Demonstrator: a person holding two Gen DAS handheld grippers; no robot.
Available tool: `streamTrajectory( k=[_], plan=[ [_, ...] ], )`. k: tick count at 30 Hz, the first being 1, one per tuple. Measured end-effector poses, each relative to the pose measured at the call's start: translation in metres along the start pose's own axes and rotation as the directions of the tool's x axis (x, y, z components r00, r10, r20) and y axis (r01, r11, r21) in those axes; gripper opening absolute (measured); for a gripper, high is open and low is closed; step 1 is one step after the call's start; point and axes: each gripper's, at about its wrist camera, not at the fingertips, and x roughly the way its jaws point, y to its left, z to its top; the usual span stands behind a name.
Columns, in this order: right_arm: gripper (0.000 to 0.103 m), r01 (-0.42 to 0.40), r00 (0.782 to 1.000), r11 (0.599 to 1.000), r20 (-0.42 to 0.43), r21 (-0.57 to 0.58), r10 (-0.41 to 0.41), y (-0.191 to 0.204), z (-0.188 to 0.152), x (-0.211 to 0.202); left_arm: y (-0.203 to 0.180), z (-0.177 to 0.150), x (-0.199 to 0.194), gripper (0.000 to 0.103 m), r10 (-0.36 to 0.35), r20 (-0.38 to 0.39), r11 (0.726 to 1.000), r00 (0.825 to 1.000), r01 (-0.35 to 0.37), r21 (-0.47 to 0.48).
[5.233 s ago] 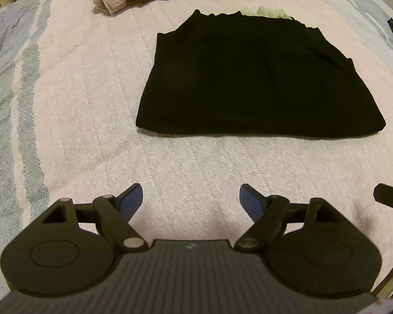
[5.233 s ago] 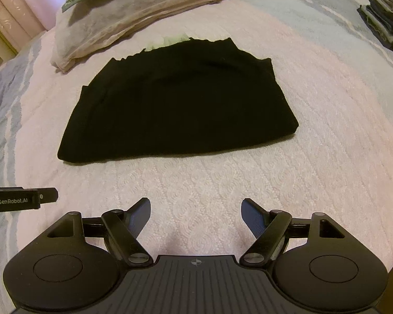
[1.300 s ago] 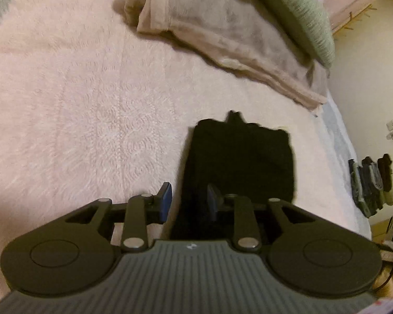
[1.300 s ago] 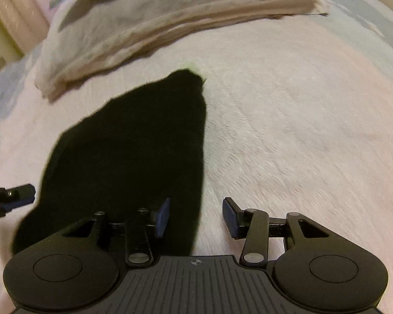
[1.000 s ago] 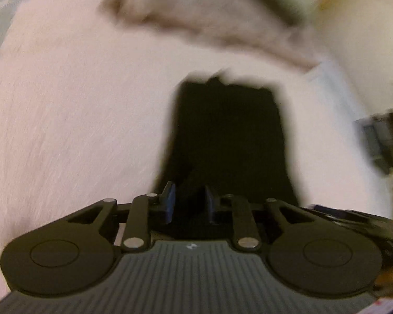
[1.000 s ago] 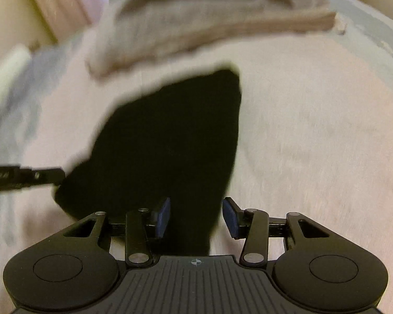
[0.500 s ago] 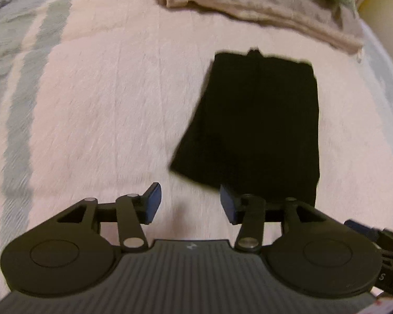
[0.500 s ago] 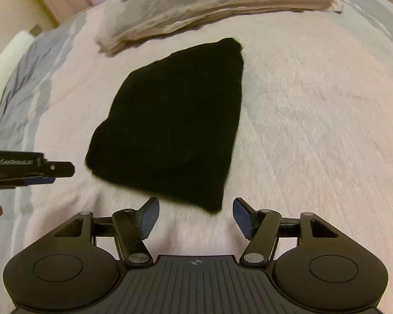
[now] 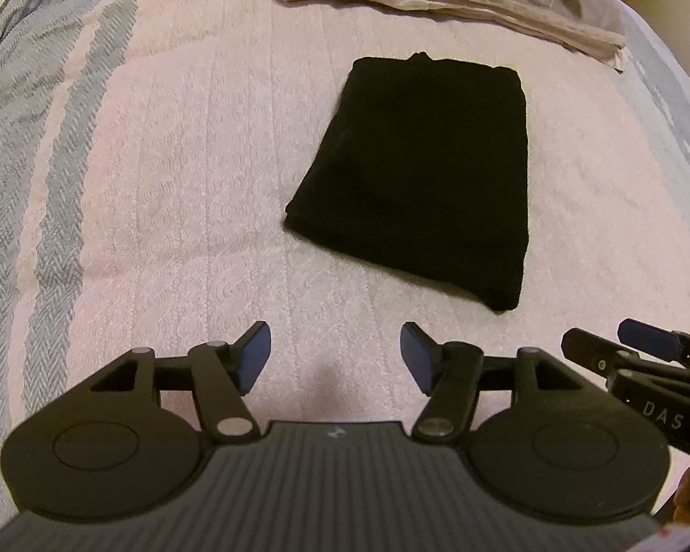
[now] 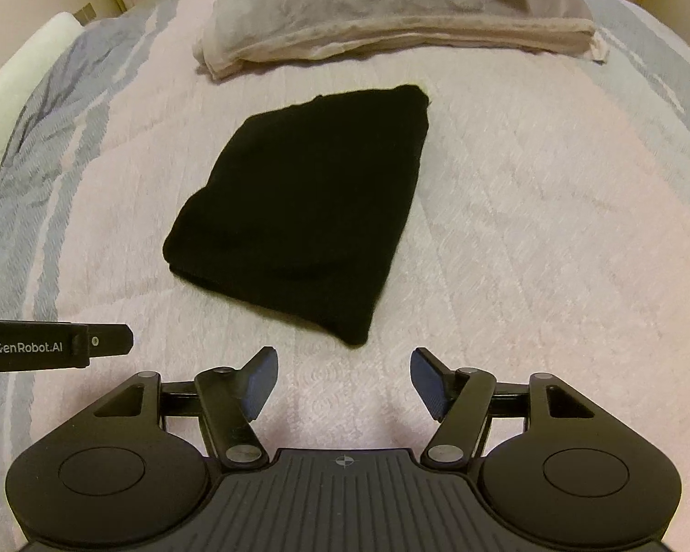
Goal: Fold large clothes
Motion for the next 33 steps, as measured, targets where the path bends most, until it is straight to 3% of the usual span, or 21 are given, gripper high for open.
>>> streamTrajectory(
  k=[4, 5, 7, 8, 9, 10, 13, 14, 17, 19, 20, 21, 23, 24, 26, 27, 28, 30, 33],
  plan=[
    [0.061, -0.011, 1.0, 1.0, -0.003, -0.003, 0.011, -0.007, -0.002, -0.002, -0.003, -0.002, 0.0, 0.061, -0.02, 0.024, 0.999, 1.0, 0.02, -0.032],
    [0.061, -0.009, 1.0, 1.0, -0.003, 0.003, 0.009, -0.011, -0.002, -0.001, -0.001, -0.003, 0.001, 0.066, -0.048, 0.035, 0.997, 0.998, 0.05, -0.061],
    [0.061, -0.006, 1.0, 1.0, -0.003, 0.027, 0.006, -0.023, -0.003, -0.001, 0.012, -0.007, 0.012, 0.073, -0.175, 0.084, 0.964, 0.981, 0.189, -0.188],
    [0.061, -0.002, 1.0, 0.999, -0.004, 0.05, 0.003, -0.033, -0.003, 0.0, 0.021, -0.011, 0.021, 0.073, -0.244, 0.121, 0.927, 0.962, 0.268, -0.264],
    [0.061, 0.0, 1.0, 0.998, -0.004, 0.067, 0.0, -0.042, -0.004, -0.001, 0.032, -0.019, 0.036, 0.073, -0.326, 0.172, 0.859, 0.929, 0.368, -0.358],
    [0.061, 0.004, 1.0, 0.996, -0.006, 0.089, -0.004, -0.053, -0.005, 0.001, 0.04, -0.026, 0.051, 0.073, -0.37, 0.202, 0.795, 0.907, 0.421, -0.437],
    [0.061, 0.048, 0.999, 0.986, -0.025, 0.158, -0.044, -0.09, -0.008, 0.008, 0.05, -0.043, 0.094, 0.072, -0.43, 0.273, 0.635, 0.861, 0.503, -0.586],
    [0.061, 0.064, 0.998, 0.982, -0.033, 0.177, -0.059, -0.102, -0.009, 0.01, 0.049, -0.046, 0.104, 0.072, -0.433, 0.298, 0.608, 0.851, 0.52, -0.6],
    [0.061, 0.111, 0.993, 0.965, -0.053, 0.238, -0.101, -0.138, -0.013, 0.016, 0.042, -0.045, 0.127, 0.072, -0.419, 0.368, 0.564, 0.83, 0.555, -0.611],
    [0.061, 0.135, 0.99, 0.953, -0.065, 0.27, -0.122, -0.159, -0.014, 0.019, 0.037, -0.04, 0.145, 0.071, -0.402, 0.393, 0.554, 0.827, 0.561, -0.615],
    [0.061, 0.147, 0.989, 0.947, -0.073, 0.286, -0.131, -0.169, -0.014, 0.021, 0.035, -0.039, 0.152, 0.066, -0.385, 0.395, 0.553, 0.834, 0.551, -0.625],
    [0.061, 0.155, 0.987, 0.941, -0.08, 0.301, -0.137, -0.178, -0.015, 0.022, 0.034, -0.037, 0.158, 0.061, -0.379, 0.41, 0.541, 0.83, 0.558, -0.63],
    [0.061, 0.161, 0.986, 0.932, -0.092, 0.324, -0.138, -0.192, -0.016, 0.025, 0.034, -0.031, 0.167, 0.021, -0.365, 0.428, 0.524, 0.827, 0.562, -0.64],
    [0.061, 0.161, 0.986, 0.93, -0.099, 0.331, -0.136, -0.198, -0.015, 0.026, 0.036, -0.028, 0.167, 0.012, -0.369, 0.438, 0.512, 0.82, 0.573, -0.641],
    [0.061, 0.16, 0.986, 0.929, -0.108, 0.335, -0.131, -0.205, -0.013, 0.029, 0.044, -0.025, 0.163, 0.008, -0.387, 0.448, 0.493, 0.806, 0.591, -0.638],
    [0.061, 0.158, 0.986, 0.932, -0.111, 0.326, -0.128, -0.207, -0.011, 0.031, 0.049, -0.024, 0.156, 0.008, -0.401, 0.461, 0.496, 0.792, 0.611, -0.617],
    [0.061, 0.153, 0.986, 0.937, -0.112, 0.314, -0.123, -0.208, -0.009, 0.031, 0.055, -0.021, 0.147, 0.008, -0.408, 0.466, 0.518, 0.785, 0.619, -0.591],
    [0.061, 0.132, 0.989, 0.95, -0.107, 0.281, -0.106, -0.21, -0.005, 0.034, 0.067, -0.014, 0.126, 0.008, -0.401, 0.462, 0.584, 0.791, 0.61, -0.536],
    [0.061, 0.037, 0.996, 0.974, -0.093, 0.225, -0.016, -0.215, 0.009, 0.04, 0.097, -0.003, 0.099, 0.008, -0.362, 0.44, 0.664, 0.822, 0.559, -0.497]
  ],
)
